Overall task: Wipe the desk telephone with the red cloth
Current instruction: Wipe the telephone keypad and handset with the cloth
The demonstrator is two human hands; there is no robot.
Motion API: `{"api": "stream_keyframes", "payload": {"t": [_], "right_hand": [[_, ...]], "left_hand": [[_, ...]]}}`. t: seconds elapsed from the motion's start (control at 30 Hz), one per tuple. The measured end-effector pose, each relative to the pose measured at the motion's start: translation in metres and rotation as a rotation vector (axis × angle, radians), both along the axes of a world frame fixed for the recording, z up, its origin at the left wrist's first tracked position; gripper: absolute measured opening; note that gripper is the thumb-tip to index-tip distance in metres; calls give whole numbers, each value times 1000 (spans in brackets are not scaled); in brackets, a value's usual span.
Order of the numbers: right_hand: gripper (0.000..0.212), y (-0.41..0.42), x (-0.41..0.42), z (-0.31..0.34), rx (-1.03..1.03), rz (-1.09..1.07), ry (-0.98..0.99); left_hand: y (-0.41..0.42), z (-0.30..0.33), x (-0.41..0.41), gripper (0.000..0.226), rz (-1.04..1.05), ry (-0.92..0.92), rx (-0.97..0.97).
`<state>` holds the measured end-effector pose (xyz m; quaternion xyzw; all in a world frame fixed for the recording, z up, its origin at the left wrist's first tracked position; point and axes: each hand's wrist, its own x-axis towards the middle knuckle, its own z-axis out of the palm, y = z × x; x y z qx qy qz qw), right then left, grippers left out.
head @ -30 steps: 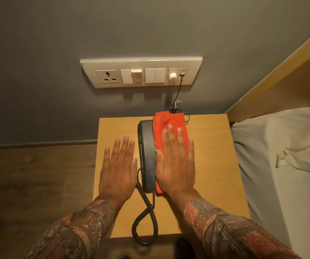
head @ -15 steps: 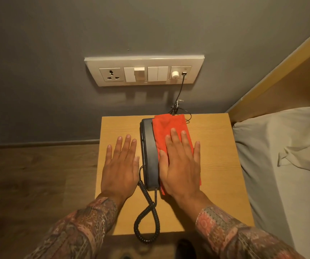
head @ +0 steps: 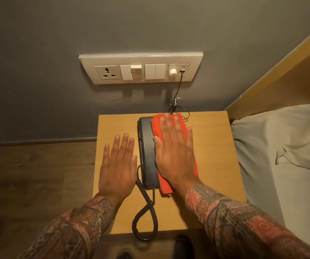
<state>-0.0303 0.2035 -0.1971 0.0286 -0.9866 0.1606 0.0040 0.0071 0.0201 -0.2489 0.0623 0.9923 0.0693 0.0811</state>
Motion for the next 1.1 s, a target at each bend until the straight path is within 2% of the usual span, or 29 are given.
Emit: {"api": "stream_keyframes", "payload": {"t": [0.27,0.53,0.77,0.83,0.93,1.1], "right_hand": [[63,1,9,-1,-63,-63,-47],[63,11,16,-4,-82,-5,-34],[66,40,53,-6,-191,-4,-2],[62,45,56,0,-249,-67,-29],[60,43,37,19,-310,-185,-46],[61,18,-24,29,-161,-94,-129]], "left_hand": [[0,-1,-1,62,1,-5,0],[1,2,-1,63,3,-11,7],[1,4,-1,64,1,-22,1],[1,3,-1,64,2,-23,-5],[0,3,-1,65,7,-11,-4],[1,1,-1,63,3,10,8]]}}
